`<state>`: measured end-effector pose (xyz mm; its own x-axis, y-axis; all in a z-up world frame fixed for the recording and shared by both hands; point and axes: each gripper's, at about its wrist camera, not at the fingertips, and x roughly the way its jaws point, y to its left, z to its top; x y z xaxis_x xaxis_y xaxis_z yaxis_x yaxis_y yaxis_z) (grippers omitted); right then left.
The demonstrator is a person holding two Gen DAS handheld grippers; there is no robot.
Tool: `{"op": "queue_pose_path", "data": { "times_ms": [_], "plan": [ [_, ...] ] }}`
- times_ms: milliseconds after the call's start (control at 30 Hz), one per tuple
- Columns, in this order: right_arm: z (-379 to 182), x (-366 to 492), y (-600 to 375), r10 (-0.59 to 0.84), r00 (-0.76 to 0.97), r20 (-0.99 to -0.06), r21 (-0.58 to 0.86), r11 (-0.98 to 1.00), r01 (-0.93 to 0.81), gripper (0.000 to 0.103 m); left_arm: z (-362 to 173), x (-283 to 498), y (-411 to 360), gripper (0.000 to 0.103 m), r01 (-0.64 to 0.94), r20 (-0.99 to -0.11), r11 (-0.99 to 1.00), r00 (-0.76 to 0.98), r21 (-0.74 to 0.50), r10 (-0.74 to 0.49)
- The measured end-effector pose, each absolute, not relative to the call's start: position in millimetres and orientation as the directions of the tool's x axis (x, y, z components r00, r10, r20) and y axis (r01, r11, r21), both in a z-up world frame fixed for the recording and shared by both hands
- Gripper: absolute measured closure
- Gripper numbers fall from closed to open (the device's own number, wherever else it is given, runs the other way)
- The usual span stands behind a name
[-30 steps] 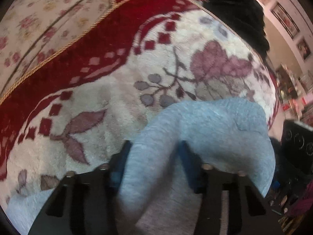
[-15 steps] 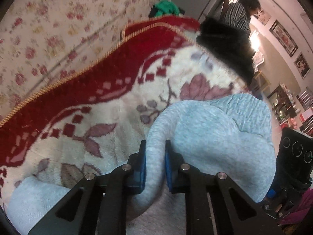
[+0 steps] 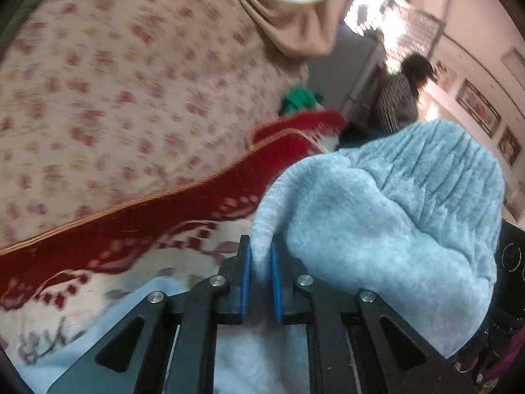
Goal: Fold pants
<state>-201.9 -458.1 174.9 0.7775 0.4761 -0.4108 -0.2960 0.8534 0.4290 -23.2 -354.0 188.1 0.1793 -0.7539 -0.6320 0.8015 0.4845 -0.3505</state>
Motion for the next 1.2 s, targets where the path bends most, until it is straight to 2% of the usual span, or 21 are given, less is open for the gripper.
{"op": "queue_pose_path", "data": {
  "times_ms": [133,300,333,367,700,767,800,867,933,1033,1200],
  "plan": [
    [191,-184,-411,0.516,0.750,-0.413,0.379,0.847,-0.374,0.067,198,-16,-290,0.094,0.752,-0.610,0.558,0.269,-0.350,-0.745],
    [191,-162,-348,0.565,0.693,-0.448,0.323,0.825,-0.464,0.067,182,-6,-203,0.097,0.657,-0.617,0.659,0.360,-0.365,-0.700],
    [188,-156,-332,0.575,0.676,-0.462,0.310,0.818,-0.484,0.067,174,-5,-185,0.103,0.631,-0.625,0.684,0.378,-0.366,-0.683],
    [185,-152,-322,0.579,0.664,-0.473,0.301,0.815,-0.495,0.067,169,-4,-171,0.103,0.610,-0.631,0.703,0.391,-0.367,-0.669],
    [105,-126,-196,0.553,0.512,-0.657,0.151,0.763,-0.629,0.067,84,-11,-9,0.103,0.280,-0.683,0.852,0.510,-0.443,-0.523],
    [88,-128,-182,0.530,0.505,-0.681,0.111,0.757,-0.644,0.060,74,-15,16,0.103,0.217,-0.690,0.864,0.527,-0.455,-0.496],
    [81,-129,-178,0.525,0.502,-0.687,0.106,0.756,-0.646,0.057,71,-18,25,0.102,0.202,-0.688,0.862,0.530,-0.465,-0.495],
    [77,-130,-182,0.574,0.472,-0.669,0.173,0.738,-0.653,0.036,73,-24,34,0.091,0.195,-0.683,0.866,0.546,-0.460,-0.486],
    [82,-136,-187,0.636,0.442,-0.632,0.258,0.711,-0.654,0.022,83,-32,36,0.070,0.204,-0.672,0.872,0.568,-0.445,-0.476],
    [93,-144,-198,0.722,0.363,-0.588,0.369,0.639,-0.675,0.021,105,-46,28,0.053,0.252,-0.630,0.860,0.594,-0.444,-0.500],
    [109,-159,-221,0.715,0.407,-0.568,0.384,0.668,-0.637,0.021,140,-68,-8,0.043,0.354,-0.577,0.830,0.599,-0.431,-0.555]
  ]
}}
